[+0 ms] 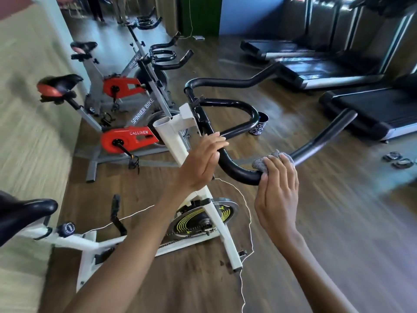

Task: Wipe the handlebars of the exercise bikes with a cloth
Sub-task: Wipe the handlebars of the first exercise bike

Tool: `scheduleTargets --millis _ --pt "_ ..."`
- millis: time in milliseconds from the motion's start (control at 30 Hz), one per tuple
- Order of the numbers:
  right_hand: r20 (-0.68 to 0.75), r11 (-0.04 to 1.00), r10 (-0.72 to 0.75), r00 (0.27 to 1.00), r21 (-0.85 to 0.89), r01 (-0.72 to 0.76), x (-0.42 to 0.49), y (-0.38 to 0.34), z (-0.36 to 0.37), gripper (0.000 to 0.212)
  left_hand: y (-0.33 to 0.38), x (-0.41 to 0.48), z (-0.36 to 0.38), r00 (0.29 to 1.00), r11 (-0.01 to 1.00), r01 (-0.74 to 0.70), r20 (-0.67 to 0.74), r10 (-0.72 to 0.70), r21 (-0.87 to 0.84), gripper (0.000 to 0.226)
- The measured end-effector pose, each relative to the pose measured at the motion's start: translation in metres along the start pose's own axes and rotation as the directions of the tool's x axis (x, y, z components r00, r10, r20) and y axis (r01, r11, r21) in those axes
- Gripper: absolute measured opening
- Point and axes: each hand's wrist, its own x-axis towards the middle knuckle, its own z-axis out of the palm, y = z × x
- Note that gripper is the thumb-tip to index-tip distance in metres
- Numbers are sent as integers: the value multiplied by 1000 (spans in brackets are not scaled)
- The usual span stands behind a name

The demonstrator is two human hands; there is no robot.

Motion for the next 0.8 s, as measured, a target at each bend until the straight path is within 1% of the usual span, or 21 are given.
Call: scheduleTargets --millis 100,167,267,300,333,367,467,500,567,633,667,700,733,767,800 --pt "37 994 -89 995 -61 91 -5 -15 -3 33 1 -2 5 999 999 35 -22 -36 -35 42" --pt "79 982 -148 986 -106 156 -10 -21 -6 36 0 -3 7 999 999 26 -35 -28 -47 42" --pt "158 933 -284 946 -180 311 -2 2 -21 43 -3 -1 5 1000 999 4 -22 -5 -39 42" --pt "181 921 -303 936 -197 336 1 10 -24 45 -4 0 3 1000 999 -1 -8 0 -35 42" --pt "187 923 -292 938 -200 328 2 15 -24 46 -6 2 1 1000 999 -10 8 10 -34 42" --pt "173 937 -254 952 -199 286 0 13 -20 46 -8 4 -1 999 999 -20 26 21 -36 42" --pt "109 967 -87 990 -232 110 -11 -24 3 44 -15 5 -5 997 999 -43 70 45 -25 42" --pt "121 962 -65 991 -256 94 -14 -37 10 44 -15 4 -5 996 999 -42 80 44 -24 43" --pt "178 948 -76 981 -292 126 -11 -52 13 48 -9 1 -4 997 997 1 78 5 -76 44" --pt "231 957 -130 964 -225 183 -4 -51 2 50 6 -1 -6 993 972 117 15 -117 -204 43" --pt "253 973 -137 958 -145 177 -1 -45 -6 51 18 -2 -6 986 957 145 -49 -162 -252 42" --pt "260 989 -109 959 -66 130 2 -36 -13 52 33 -5 -6 977 955 134 -126 -172 -264 42" --pt "251 998 -50 967 -22 57 5 -23 -21 52 50 -7 -4 971 969 97 -190 -142 -229 43" --pt "235 1000 22 972 -22 -17 10 -6 -27 52 68 -10 1 973 987 55 -213 -87 -154 44" --pt "228 996 83 970 -58 -72 14 11 -32 52 83 -11 7 981 999 24 -190 -32 -44 46"
